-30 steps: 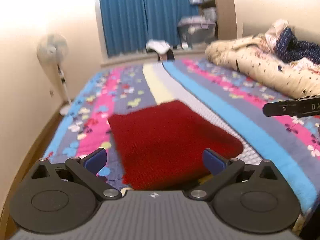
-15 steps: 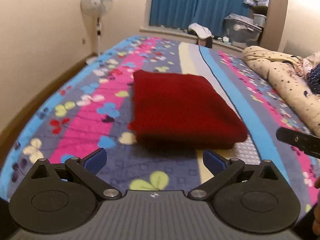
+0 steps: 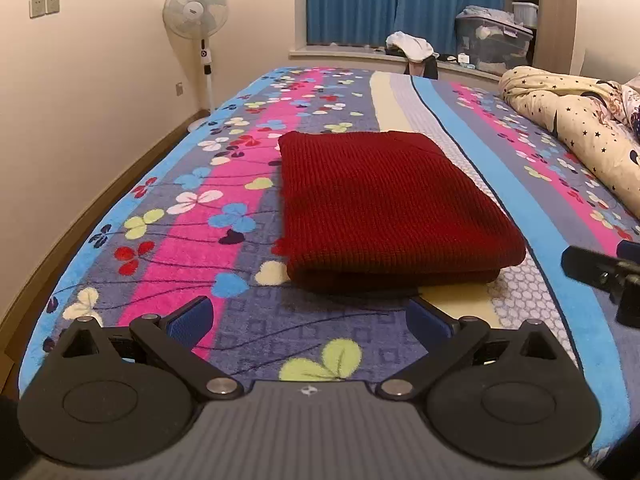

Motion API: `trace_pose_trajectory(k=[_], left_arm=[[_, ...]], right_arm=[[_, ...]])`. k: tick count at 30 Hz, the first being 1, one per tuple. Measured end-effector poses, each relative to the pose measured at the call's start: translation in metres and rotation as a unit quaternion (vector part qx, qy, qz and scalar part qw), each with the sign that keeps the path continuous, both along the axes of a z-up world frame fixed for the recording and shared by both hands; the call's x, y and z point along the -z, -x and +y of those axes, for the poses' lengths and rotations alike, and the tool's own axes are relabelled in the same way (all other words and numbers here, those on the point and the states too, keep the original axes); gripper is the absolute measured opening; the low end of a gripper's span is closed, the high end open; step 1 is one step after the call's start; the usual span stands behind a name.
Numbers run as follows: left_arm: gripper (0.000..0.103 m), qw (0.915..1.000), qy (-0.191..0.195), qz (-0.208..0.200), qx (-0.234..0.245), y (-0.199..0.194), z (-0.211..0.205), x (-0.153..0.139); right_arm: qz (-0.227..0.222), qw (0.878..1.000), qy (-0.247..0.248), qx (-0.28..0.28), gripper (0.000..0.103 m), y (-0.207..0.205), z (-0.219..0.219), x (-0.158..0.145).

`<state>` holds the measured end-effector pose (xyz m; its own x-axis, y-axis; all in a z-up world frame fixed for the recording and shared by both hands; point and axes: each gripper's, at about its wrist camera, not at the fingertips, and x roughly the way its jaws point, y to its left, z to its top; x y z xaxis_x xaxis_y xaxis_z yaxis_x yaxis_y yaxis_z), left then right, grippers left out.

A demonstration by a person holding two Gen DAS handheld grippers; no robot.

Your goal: Fold small clothes

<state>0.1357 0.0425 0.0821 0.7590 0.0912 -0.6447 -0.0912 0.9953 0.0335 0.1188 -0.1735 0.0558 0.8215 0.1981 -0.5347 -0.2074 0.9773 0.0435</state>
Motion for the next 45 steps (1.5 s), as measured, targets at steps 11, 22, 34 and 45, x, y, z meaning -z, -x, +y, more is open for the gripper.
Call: trace_pose_trajectory(k=[11,22,34,45], left_arm=[[0.102,0.9998,0.015,0.007,0.008,-0.002,-0.001,-0.001],[0.102,0.9996,0.021,0.003,0.017,-0.001,-0.004,-0.002],[0.102,0.9995,0.025,0.003,0.021,-0.001,-0.003,-0.002],[0.102,0.9995,0.024,0.003,0.021,0.0,-0.003,-0.002]], right_arm=[[0.007,1.0,0.013,-0.012,0.095,-0.003,0.008,0.002],[0.03,0.999,-0.001,-0.028,0.095,-0.008,0.015,0.005],[0.034,0.999,-0.001,-0.036,0.095,-0.007,0.022,0.007],[0.032,0.999,0.005,-0.041,0.095,-0.006,0.025,0.006]])
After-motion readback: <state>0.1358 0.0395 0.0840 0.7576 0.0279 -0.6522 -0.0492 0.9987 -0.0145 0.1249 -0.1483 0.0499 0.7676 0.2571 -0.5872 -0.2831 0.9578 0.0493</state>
